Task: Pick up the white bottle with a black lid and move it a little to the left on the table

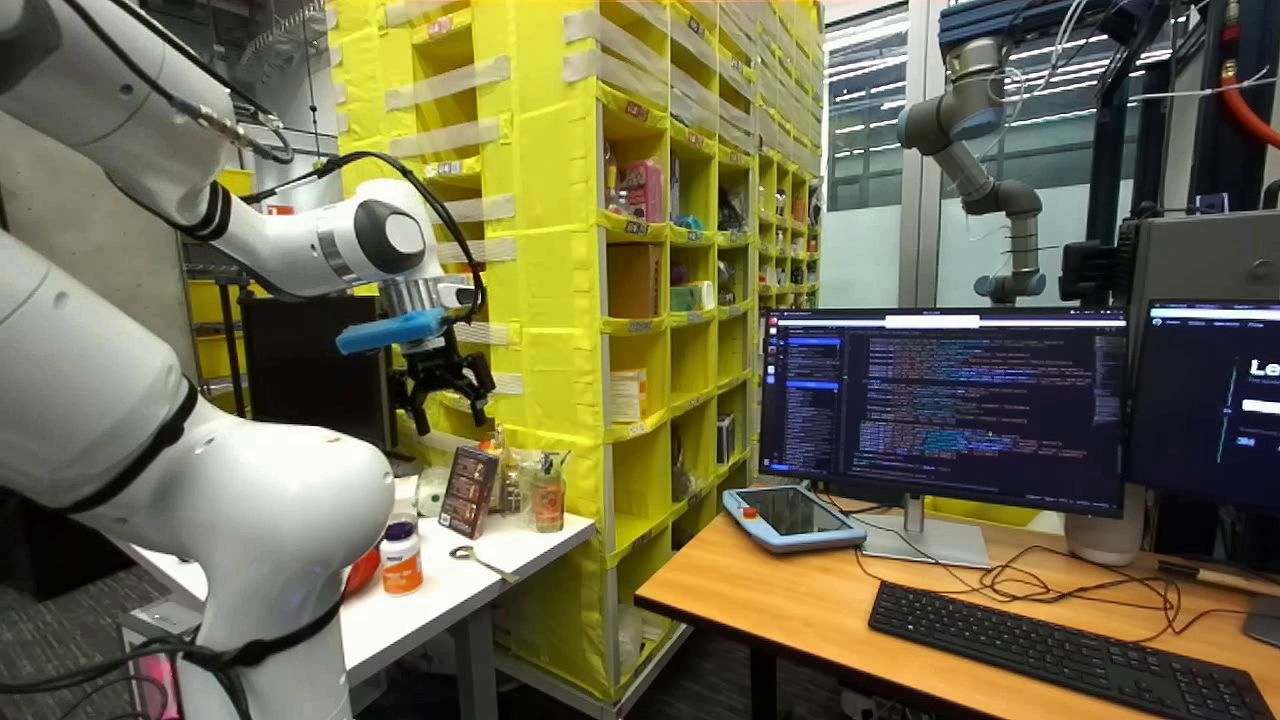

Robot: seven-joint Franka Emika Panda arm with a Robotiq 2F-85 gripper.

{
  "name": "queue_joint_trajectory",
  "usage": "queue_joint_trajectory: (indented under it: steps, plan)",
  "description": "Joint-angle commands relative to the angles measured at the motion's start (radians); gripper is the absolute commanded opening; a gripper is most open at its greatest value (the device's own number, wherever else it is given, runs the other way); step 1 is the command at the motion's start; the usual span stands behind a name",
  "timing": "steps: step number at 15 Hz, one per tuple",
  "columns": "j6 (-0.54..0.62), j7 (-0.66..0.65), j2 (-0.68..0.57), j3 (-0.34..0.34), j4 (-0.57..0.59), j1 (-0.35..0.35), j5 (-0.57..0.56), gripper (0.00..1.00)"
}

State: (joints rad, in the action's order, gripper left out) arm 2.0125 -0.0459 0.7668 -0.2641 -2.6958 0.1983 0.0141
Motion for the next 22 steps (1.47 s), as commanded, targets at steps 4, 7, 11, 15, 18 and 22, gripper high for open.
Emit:
queue_joint_trajectory:
  steps: [4, 7, 11, 15, 18, 22]
  plan:
    - [0.023, -0.072, -0.302, -0.149, 0.118, 0.033, -0.122, 1.00]
    - [0.006, -0.105, -0.411, -0.189, 0.176, 0.044, -0.204, 1.00]
    - [-0.003, -0.127, -0.545, -0.205, 0.254, 0.056, -0.293, 1.00]
    - [0.040, -0.141, -0.680, -0.195, 0.299, 0.077, -0.362, 1.00]
    - [0.104, -0.132, -0.801, -0.181, 0.338, 0.096, -0.380, 1.00]
    - [0.163, -0.122, -0.931, -0.149, 0.374, 0.130, -0.392, 1.00]
